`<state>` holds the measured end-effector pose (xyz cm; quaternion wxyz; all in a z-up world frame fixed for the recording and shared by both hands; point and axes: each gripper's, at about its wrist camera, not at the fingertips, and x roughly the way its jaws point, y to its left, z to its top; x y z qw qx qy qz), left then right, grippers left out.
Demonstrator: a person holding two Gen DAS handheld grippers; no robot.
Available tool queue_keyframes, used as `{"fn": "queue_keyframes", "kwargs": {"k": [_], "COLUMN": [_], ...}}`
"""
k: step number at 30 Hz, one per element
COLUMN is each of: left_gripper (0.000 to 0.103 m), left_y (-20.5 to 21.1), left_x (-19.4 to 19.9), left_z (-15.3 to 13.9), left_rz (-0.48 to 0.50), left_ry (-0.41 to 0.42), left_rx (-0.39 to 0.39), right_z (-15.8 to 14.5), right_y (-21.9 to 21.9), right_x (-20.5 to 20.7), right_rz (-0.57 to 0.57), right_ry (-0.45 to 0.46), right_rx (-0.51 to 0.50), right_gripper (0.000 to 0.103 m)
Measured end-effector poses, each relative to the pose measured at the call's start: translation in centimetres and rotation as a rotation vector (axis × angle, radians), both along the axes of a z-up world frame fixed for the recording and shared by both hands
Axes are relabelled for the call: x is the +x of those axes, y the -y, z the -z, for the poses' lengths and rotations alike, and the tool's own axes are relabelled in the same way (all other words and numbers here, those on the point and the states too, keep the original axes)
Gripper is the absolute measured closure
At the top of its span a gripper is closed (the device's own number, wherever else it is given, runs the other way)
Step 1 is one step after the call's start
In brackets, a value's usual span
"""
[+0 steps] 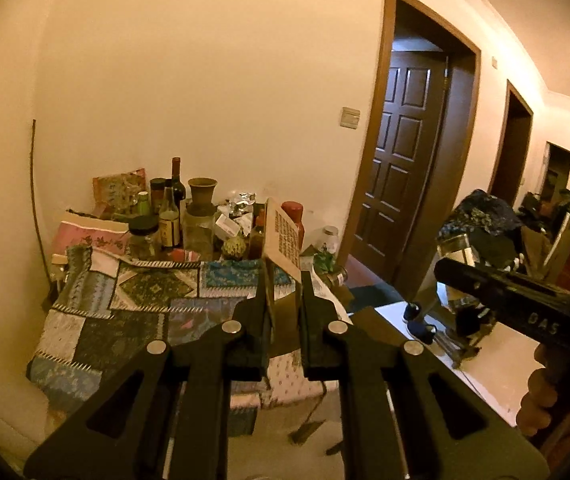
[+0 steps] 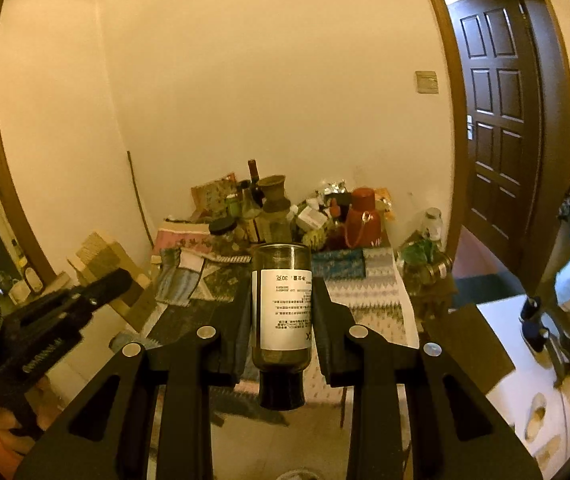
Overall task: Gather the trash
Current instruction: 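Lift the brown bottle and paper card and carry them toward the basin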
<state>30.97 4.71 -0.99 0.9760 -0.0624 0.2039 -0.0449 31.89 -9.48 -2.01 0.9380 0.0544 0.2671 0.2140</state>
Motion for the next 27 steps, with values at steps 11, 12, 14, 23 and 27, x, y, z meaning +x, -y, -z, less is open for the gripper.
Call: {"fn": "queue_keyframes", "kwargs": {"k": [11, 12, 14, 23, 27], "left_gripper": [0.092, 0.092, 0.092, 0.092, 0.092], "left_y": [-3.4, -3.5, -3.7, -3.8, -3.4], "left_x": [-14.7, -15.7, -17.0, -19.1, -18.7], "left_z": [2.0, 2.2, 2.4, 4.0, 6.1], "left_rz": [0.032, 0.035, 0.042, 0.060, 0.056], "left_ry": [-0.023, -0.028, -0.041, -0.123, -0.185], "left_rx": [0.012, 0.013, 0.006, -0.018, -0.033], "right_z": [0.9, 0.9, 0.9, 2.2, 4.4], "right_y": [-2.3, -2.5, -2.8, -2.5, -2.4], "right_x": [-12.4, -13.0, -14.4, -16.3, -16.0], "right_rz": [0.048, 0.049, 0.055, 0.069, 0.058], "right_ry": [-0.037, -0.044, -0.058, -0.132, -0.190], "right_rx": [0.003, 0.002, -0.011, -0.032, -0.037], "right_gripper": [0.077, 0.077, 0.077, 0.077, 0.077]}}
